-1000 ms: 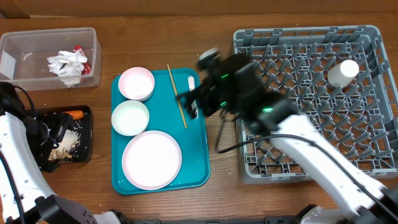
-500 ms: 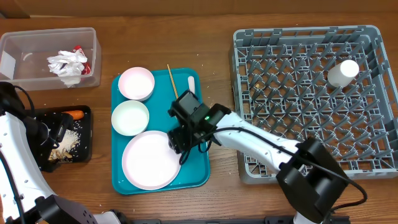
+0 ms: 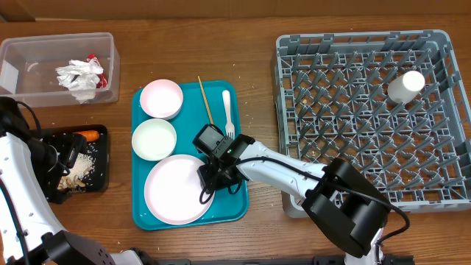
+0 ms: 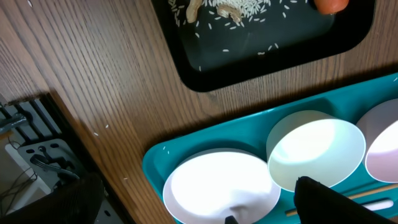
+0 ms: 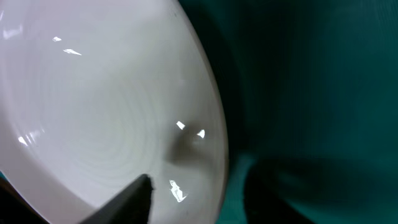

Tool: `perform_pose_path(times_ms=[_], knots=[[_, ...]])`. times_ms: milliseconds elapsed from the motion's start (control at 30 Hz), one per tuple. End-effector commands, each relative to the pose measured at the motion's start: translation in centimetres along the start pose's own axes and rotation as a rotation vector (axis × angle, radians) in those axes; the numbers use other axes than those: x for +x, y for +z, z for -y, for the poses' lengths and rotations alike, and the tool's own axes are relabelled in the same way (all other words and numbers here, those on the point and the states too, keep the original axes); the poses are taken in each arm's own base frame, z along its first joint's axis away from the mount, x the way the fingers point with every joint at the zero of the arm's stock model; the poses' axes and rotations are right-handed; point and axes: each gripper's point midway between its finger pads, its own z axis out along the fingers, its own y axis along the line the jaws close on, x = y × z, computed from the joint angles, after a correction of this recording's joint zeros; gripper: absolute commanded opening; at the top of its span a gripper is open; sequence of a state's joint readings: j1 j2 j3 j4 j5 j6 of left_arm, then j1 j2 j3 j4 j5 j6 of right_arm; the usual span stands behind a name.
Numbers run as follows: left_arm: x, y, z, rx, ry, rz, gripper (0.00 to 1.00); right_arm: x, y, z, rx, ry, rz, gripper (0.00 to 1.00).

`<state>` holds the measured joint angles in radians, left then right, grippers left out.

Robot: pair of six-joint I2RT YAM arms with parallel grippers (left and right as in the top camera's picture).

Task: Sort waste into correct bins and load items into the dishwasher rack
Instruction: 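Reach the right gripper to the white plate and grasp its rim, then lift the white plate and stand it upright in the rack's right side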

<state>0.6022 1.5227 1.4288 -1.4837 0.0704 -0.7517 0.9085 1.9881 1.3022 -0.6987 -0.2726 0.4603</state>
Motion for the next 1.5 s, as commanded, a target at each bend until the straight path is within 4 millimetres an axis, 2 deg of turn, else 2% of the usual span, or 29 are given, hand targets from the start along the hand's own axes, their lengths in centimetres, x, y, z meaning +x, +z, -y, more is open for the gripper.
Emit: perform_pose_path(times_ms=[0,67,167,300,500,600,667,800,933,1000,1033,1067,1167,1333,1467], knots=[[0.0,0.1,-0.1,-0.005,0.015,-0.002,1.00,0.4,0.5,0.7,0.021,0.030,-0.015,0.37],[0.0,0.1,-0.1,-0.005,0.015,-0.001,1.00,0.4,0.4,0.7,0.024,0.043,-0.021,0.33],[0.0,0.1,-0.1,-0.005,0.015,-0.002,1.00,0.4,-0.1,0.8,0.032,0.052,-0.030,0.19],[0.0,0.1,-0.1,-0.005,0.015,-0.001,1.00,0.2,-1.1,1.2,0.062,0.069,-0.044,0.07],[0.0,0.1,-0.1,-0.005,0.015,-0.002,1.00,0.0,-3.4,0.9,0.106,0.053,-0.067,0.04],[0.0,0.1,-0.1,-0.005,0.015,-0.001,1.00,-0.2,-5.4,0.1,0.105,0.034,-0.066,0.04],[0.0,0.1,-0.1,-0.005,0.015,-0.001,1.00,-0.6,-7.6,-0.2,0.124,0.030,-0.046,0.04],[0.0,0.1,-0.1,-0.005,0.015,-0.001,1.00,-1.1,-12.4,0.8,0.202,0.046,0.013,0.04],[0.0,0.1,-0.1,-0.005,0.015,-0.001,1.00,-1.0,-18.4,3.6,0.323,0.095,0.083,0.04],[0.0,0.1,-0.1,-0.005,0.015,-0.001,1.00,-0.7,-21.5,5.9,0.412,0.137,0.125,0.04],[0.0,0.1,-0.1,-0.005,0.015,-0.001,1.00,-0.4,-24.0,8.0,0.486,0.198,0.164,0.04],[0.0,0.1,-0.1,-0.005,0.015,-0.002,1.00,-0.1,-25.3,9.1,0.527,0.236,0.187,0.04],[0.0,0.1,-0.1,-0.005,0.015,-0.001,1.00,1.7,-30.3,13.4,0.658,0.377,0.266,0.04],[0.0,0.1,-0.1,-0.005,0.015,-0.001,1.00,3.8,-36.4,18.1,0.704,0.564,0.427,0.04],[0.0,0.1,-0.1,-0.005,0.015,-0.001,1.00,7.0,-42.2,23.1,0.880,0.735,0.570,0.04]])
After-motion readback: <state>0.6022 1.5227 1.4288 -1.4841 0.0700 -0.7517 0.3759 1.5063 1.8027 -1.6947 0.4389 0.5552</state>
